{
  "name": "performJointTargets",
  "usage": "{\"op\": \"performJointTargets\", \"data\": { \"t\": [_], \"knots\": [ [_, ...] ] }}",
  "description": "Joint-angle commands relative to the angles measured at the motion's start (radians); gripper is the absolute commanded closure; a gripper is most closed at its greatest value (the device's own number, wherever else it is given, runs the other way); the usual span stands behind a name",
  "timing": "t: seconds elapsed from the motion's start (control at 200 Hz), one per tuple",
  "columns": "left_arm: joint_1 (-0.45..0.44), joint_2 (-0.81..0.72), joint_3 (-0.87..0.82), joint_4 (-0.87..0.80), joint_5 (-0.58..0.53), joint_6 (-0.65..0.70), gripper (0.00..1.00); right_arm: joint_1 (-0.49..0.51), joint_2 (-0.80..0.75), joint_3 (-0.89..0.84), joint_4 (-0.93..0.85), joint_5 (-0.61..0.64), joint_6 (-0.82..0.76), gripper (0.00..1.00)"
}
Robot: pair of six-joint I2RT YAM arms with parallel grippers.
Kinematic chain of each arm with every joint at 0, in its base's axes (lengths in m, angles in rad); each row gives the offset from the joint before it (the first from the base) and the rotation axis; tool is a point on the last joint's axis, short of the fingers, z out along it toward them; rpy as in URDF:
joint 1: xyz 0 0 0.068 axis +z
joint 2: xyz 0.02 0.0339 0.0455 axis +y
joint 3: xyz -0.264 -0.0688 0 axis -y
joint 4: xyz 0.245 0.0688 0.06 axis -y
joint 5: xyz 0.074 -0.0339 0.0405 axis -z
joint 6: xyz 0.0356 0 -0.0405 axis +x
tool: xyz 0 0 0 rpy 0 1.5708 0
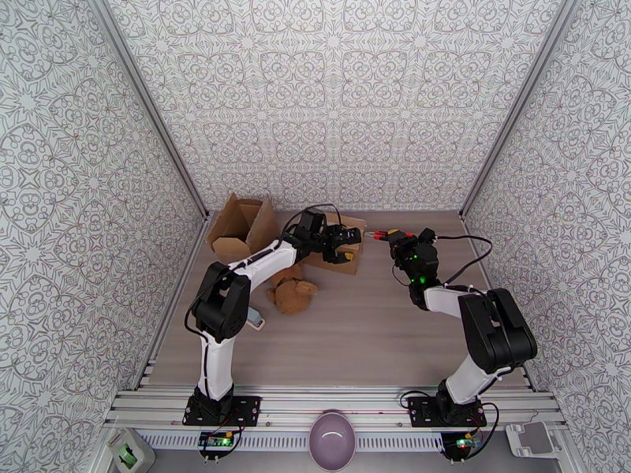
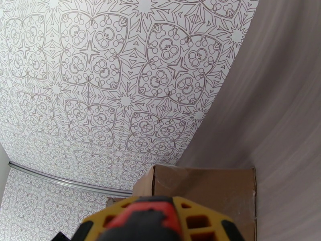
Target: Unpack the express box
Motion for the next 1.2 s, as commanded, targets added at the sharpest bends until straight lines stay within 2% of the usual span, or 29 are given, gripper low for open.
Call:
{"op": "performJointTargets", "data": {
  "t": [0.0,0.83,1.195],
  "knots": [
    [-0.01,0.011,0.005,-0.007,-0.009,-0.007,0.29,0.007,-0.04,0.02,0.008,0.009,-0.015,1.0],
    [-0.017,0.019,0.007,0.001,-0.038,-0.001,0.29,0.028,0.027,0.057,0.034,-0.026,0.013,1.0],
    [-0.017,0.035,0.022,0.031,-0.078,-0.021,0.31,0.035,-0.017,0.024,-0.062,0.005,-0.048,1.0]
  ]
}}
